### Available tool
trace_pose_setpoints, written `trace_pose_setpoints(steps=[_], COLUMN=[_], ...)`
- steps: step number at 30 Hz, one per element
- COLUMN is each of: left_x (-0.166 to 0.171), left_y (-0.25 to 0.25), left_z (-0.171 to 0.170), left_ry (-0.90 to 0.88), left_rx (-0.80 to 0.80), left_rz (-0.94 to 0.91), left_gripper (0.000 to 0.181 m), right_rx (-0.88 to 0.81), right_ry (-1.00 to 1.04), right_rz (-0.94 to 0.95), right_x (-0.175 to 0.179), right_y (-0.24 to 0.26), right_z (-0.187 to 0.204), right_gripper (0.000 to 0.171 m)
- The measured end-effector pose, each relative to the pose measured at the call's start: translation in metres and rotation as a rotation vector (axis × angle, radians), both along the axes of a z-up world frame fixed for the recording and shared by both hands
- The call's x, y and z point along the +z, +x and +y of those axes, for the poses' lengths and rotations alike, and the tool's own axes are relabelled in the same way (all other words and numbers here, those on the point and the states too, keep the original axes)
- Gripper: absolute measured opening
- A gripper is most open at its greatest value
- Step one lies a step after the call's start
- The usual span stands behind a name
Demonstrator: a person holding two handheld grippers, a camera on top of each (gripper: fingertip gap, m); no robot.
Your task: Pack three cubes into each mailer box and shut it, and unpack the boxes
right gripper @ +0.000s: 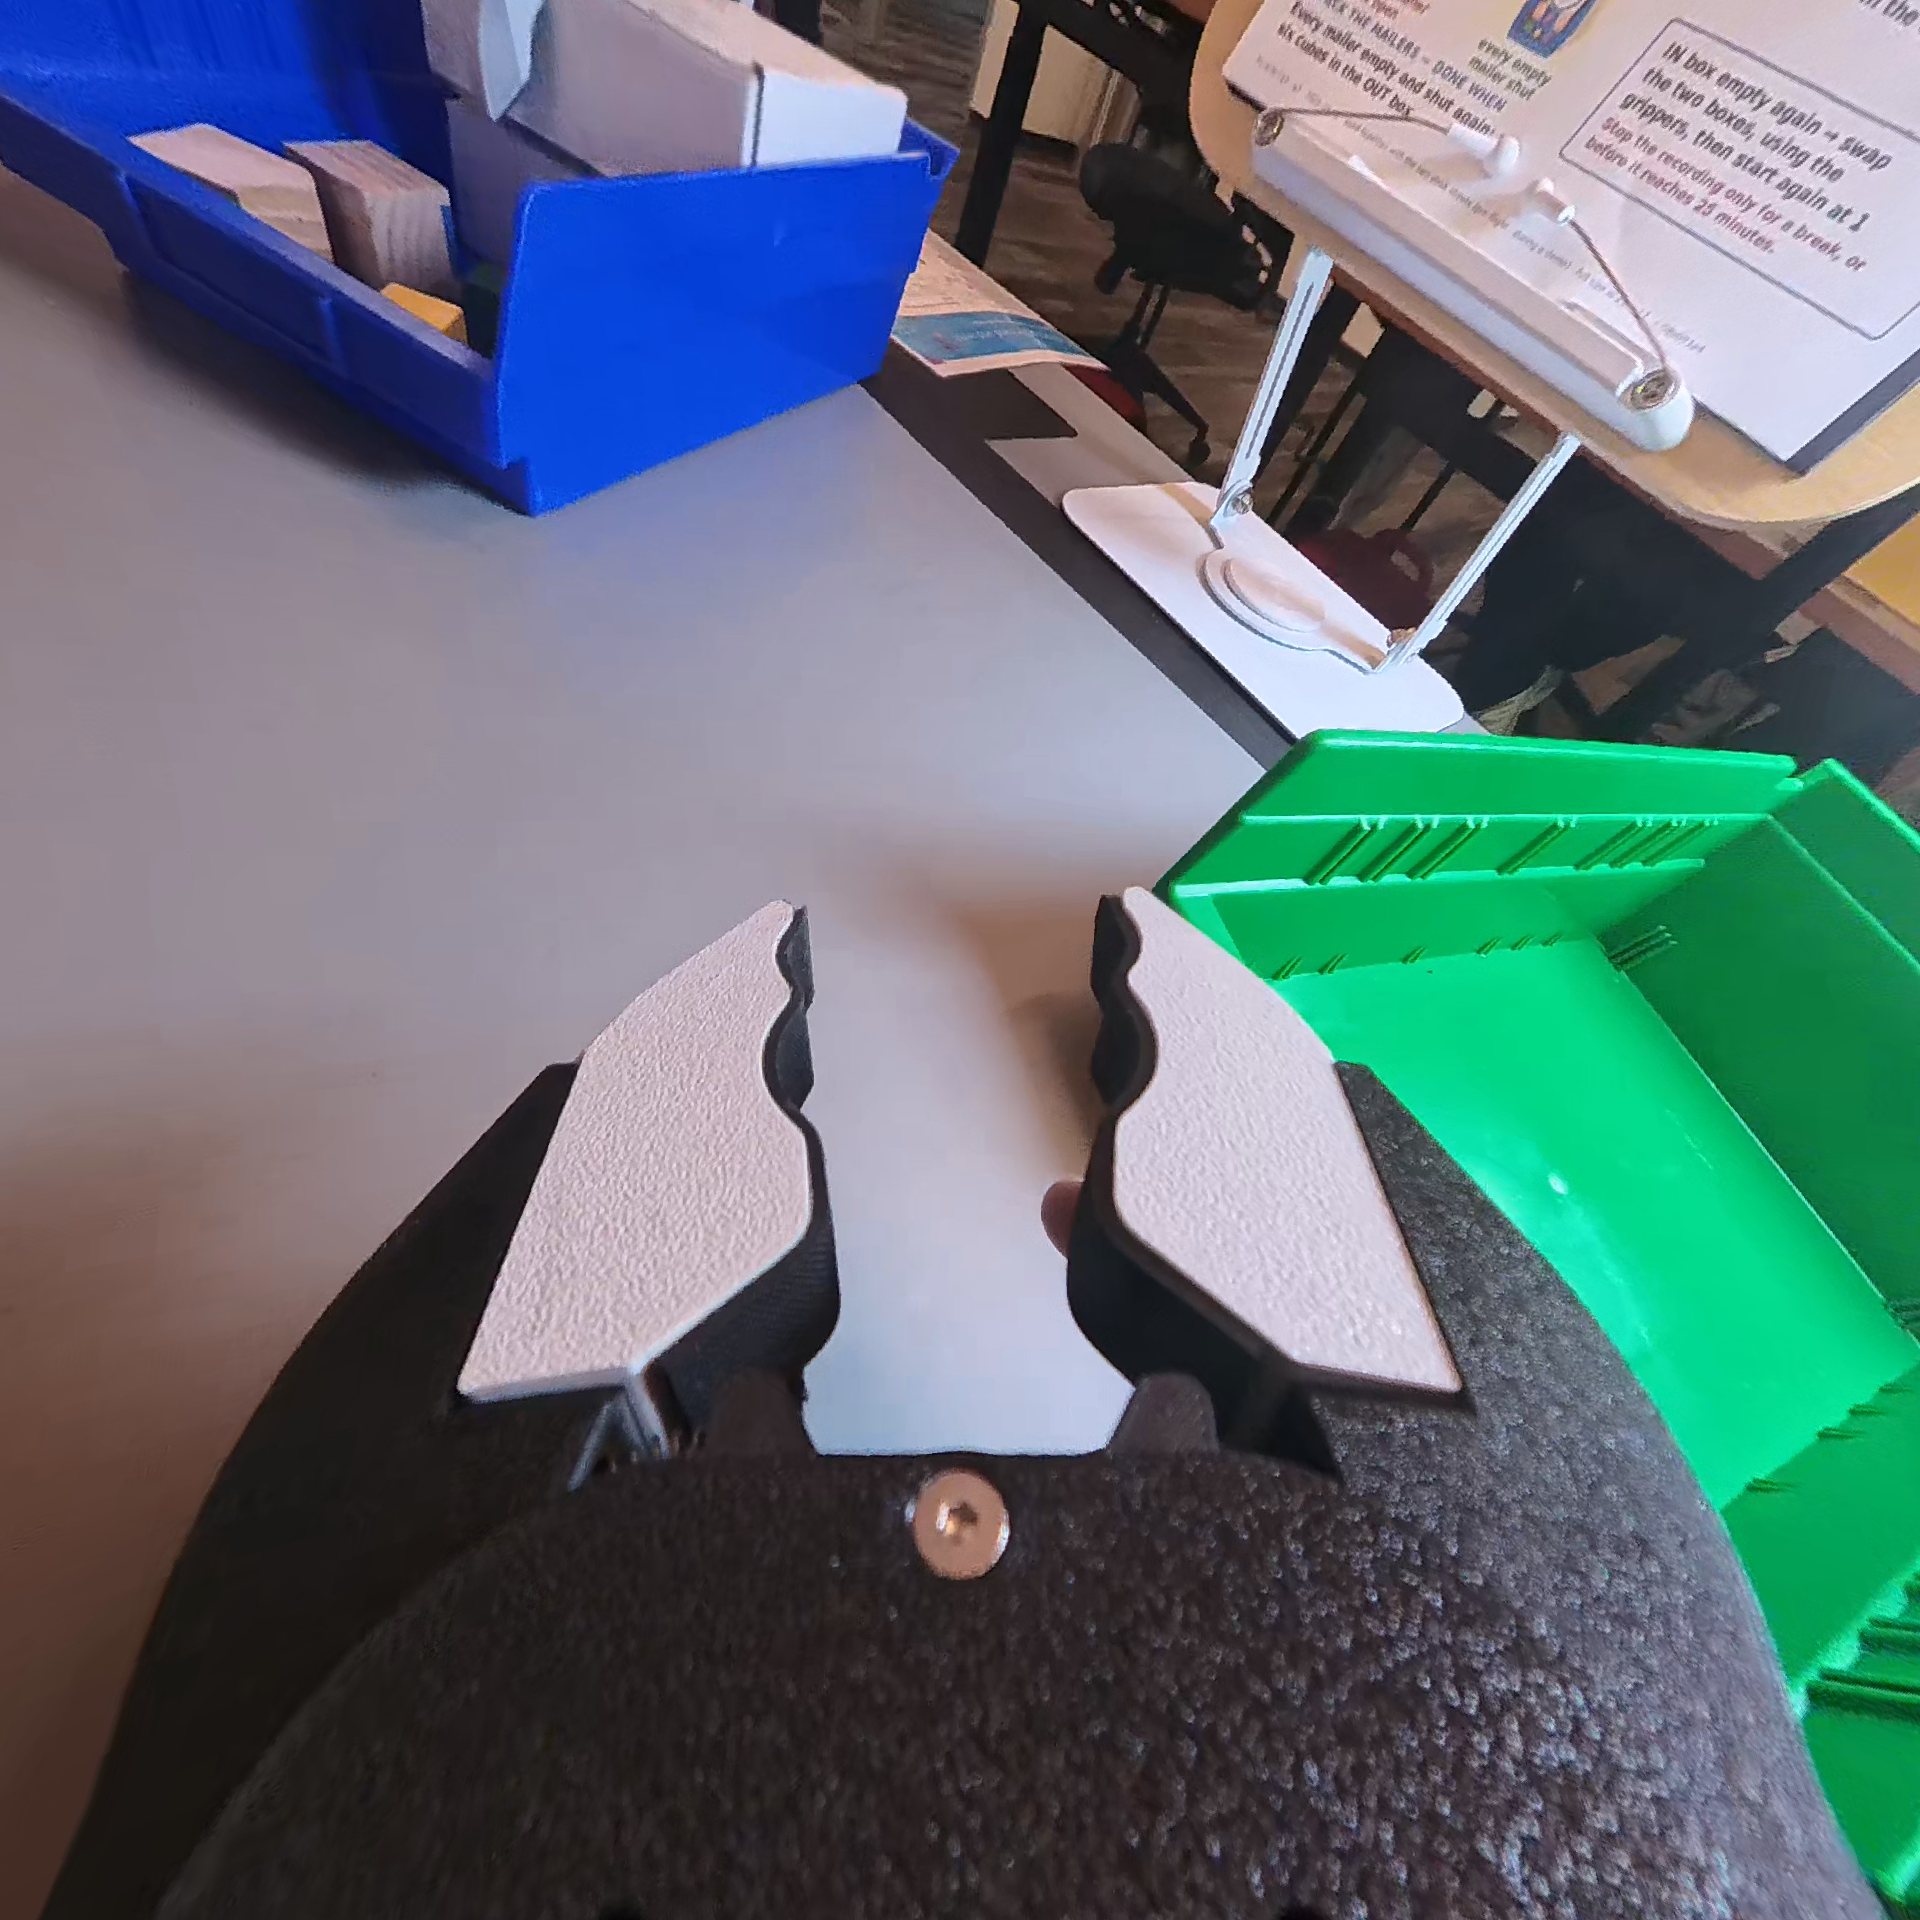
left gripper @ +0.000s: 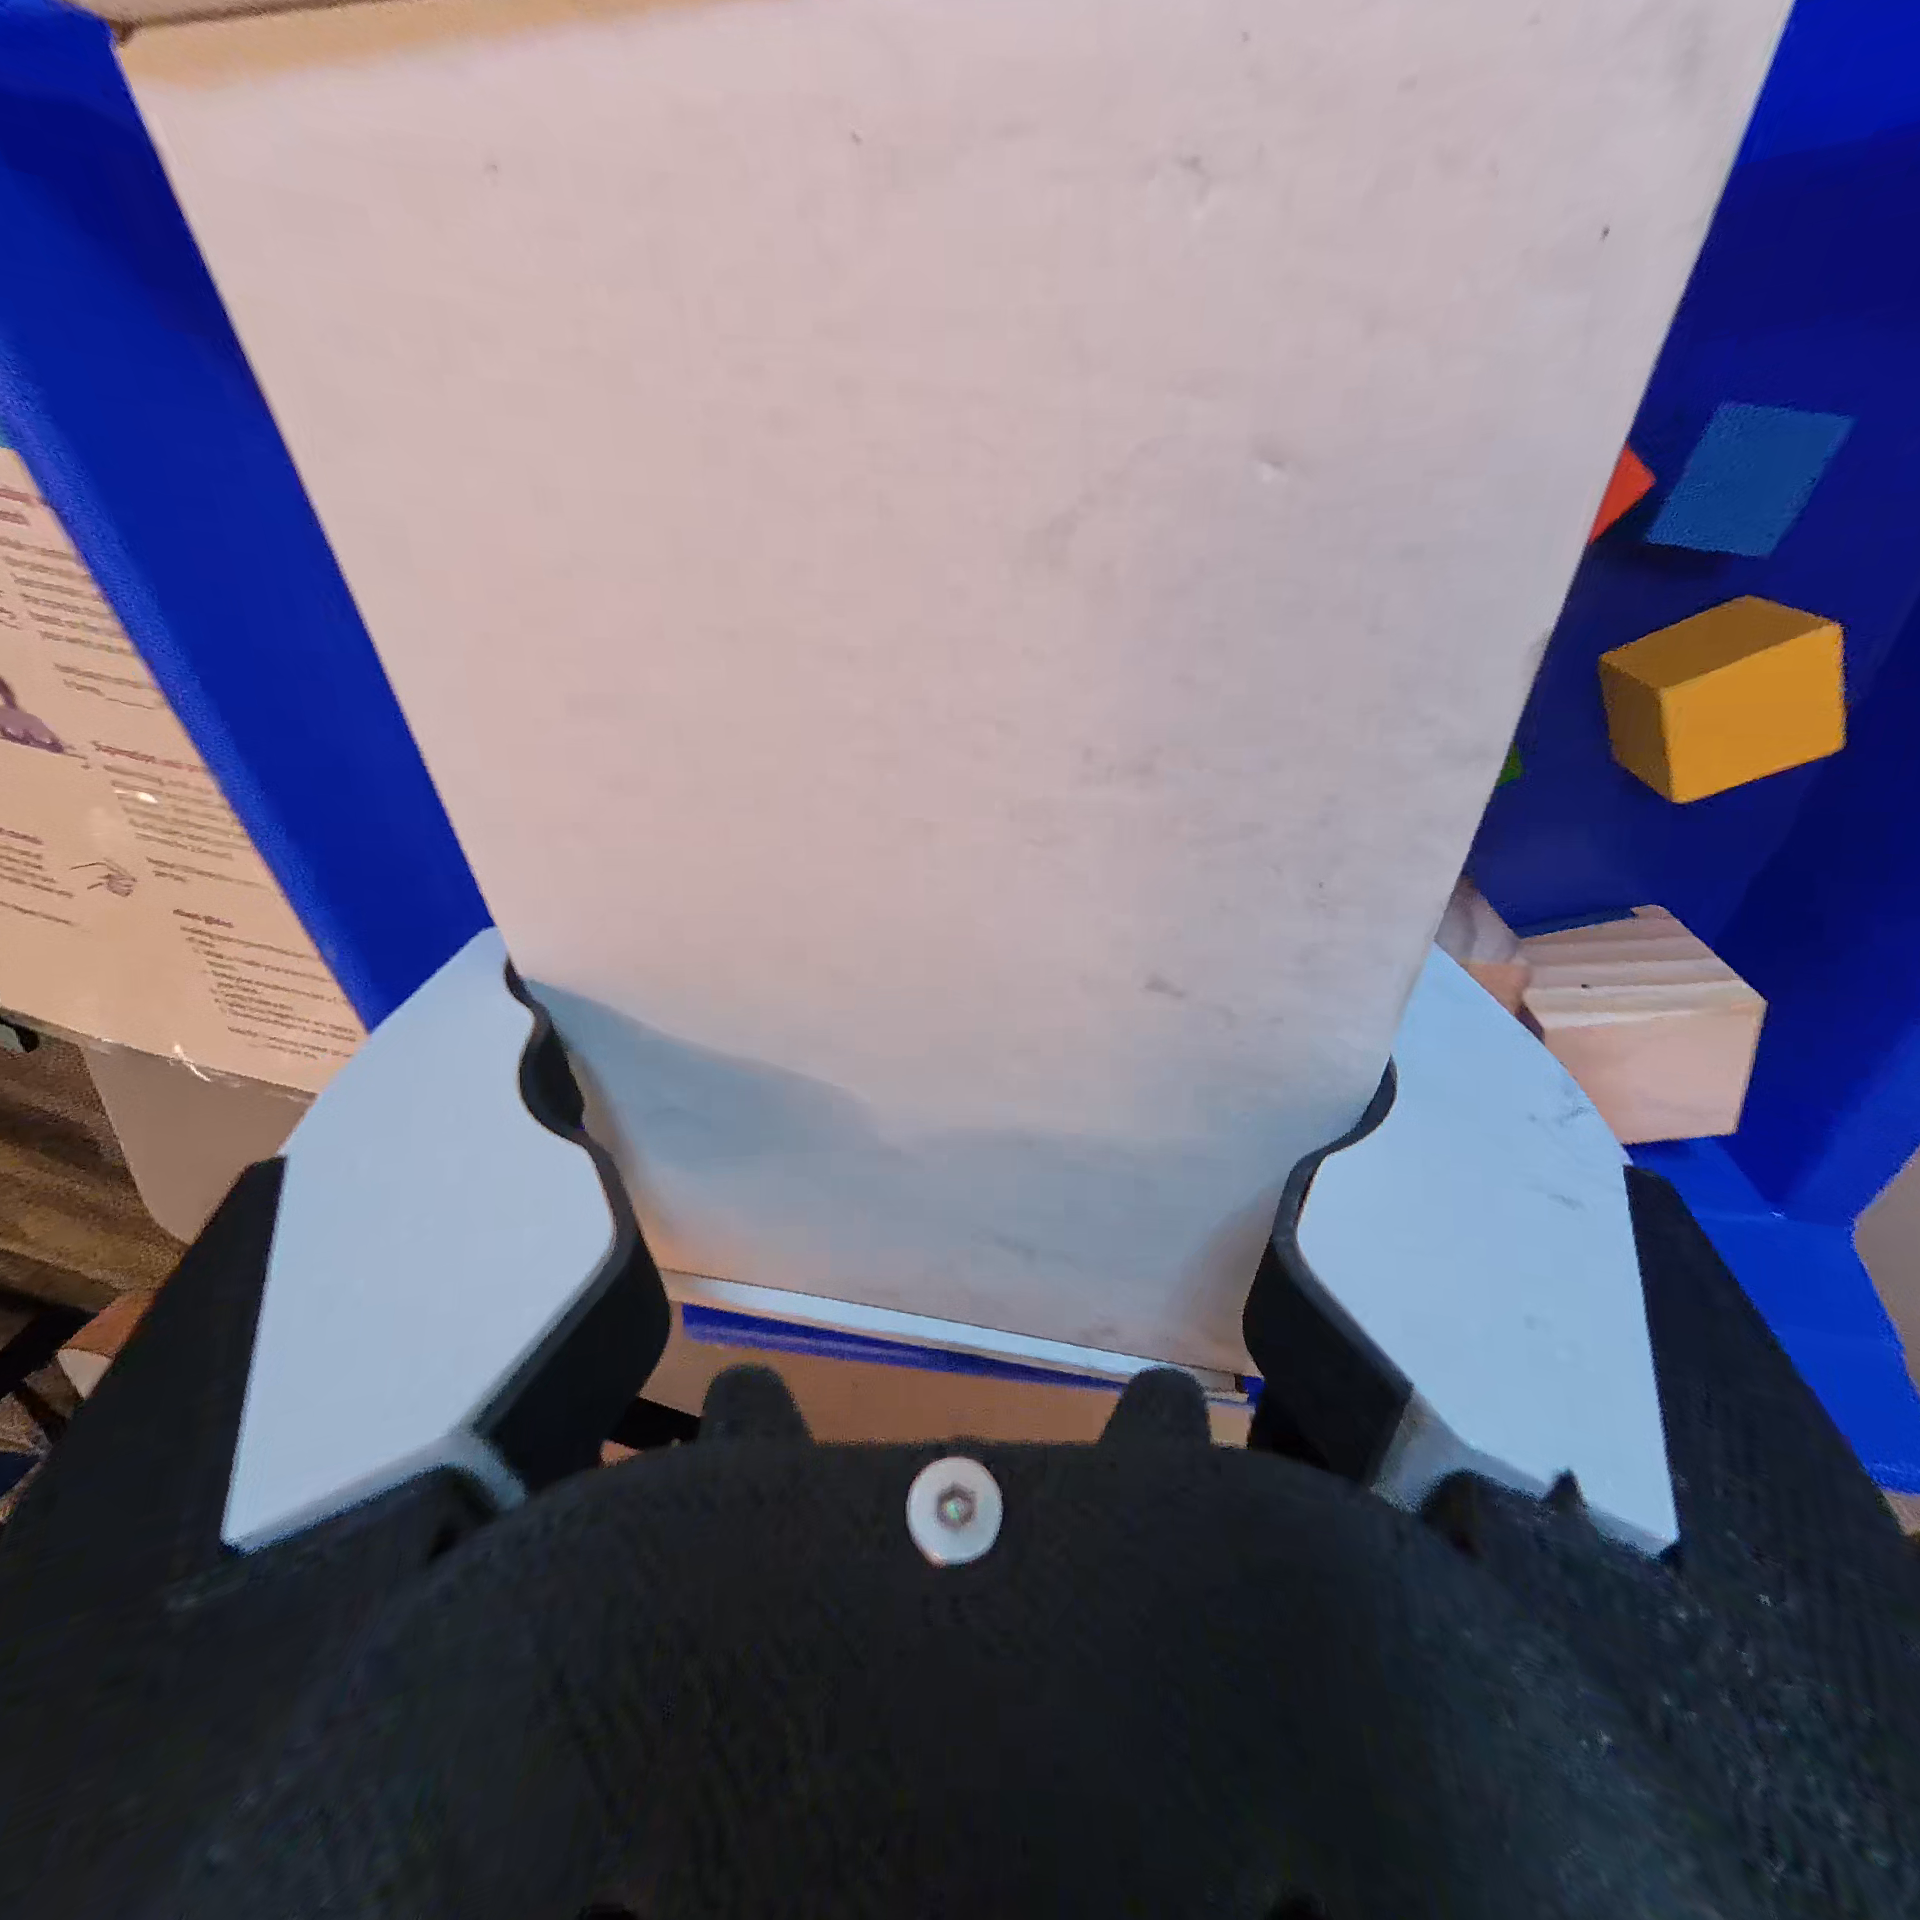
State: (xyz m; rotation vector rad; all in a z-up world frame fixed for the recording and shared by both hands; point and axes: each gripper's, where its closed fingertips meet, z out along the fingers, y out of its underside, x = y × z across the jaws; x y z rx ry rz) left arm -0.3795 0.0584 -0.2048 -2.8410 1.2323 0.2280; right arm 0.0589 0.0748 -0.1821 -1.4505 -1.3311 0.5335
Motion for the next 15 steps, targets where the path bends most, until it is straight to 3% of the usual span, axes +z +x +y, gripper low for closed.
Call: trace_pose_setpoints(steps=[4, 8, 11, 15], left_x=[0.045, 0.086, 0.089, 0.065], left_y=[0.02, 0.09, 0.163, 0.256], left_z=[-0.002, -0.029, -0.066, -0.121], left_ry=[0.137, 0.204, 0.132, -0.089], left_rx=[0.026, -0.081, -0.234, -0.44], left_rz=[-0.119, -0.328, -0.455, -0.582], left_gripper=[0.142, 0.142, 0.142, 0.143], right_rx=[0.014, 0.065, 0.167, 0.334], right_ry=[0.014, 0.108, 0.264, 0.557], right_rz=[0.02, 0.052, 0.061, 0.0], right_x=[0.007, 0.023, 0.043, 0.056], right_y=[-0.002, -0.009, -0.023, -0.046], right_z=[-0.004, -0.017, -0.04, -0.087], right_gripper=[0.052, 0.055, 0.063, 0.073])
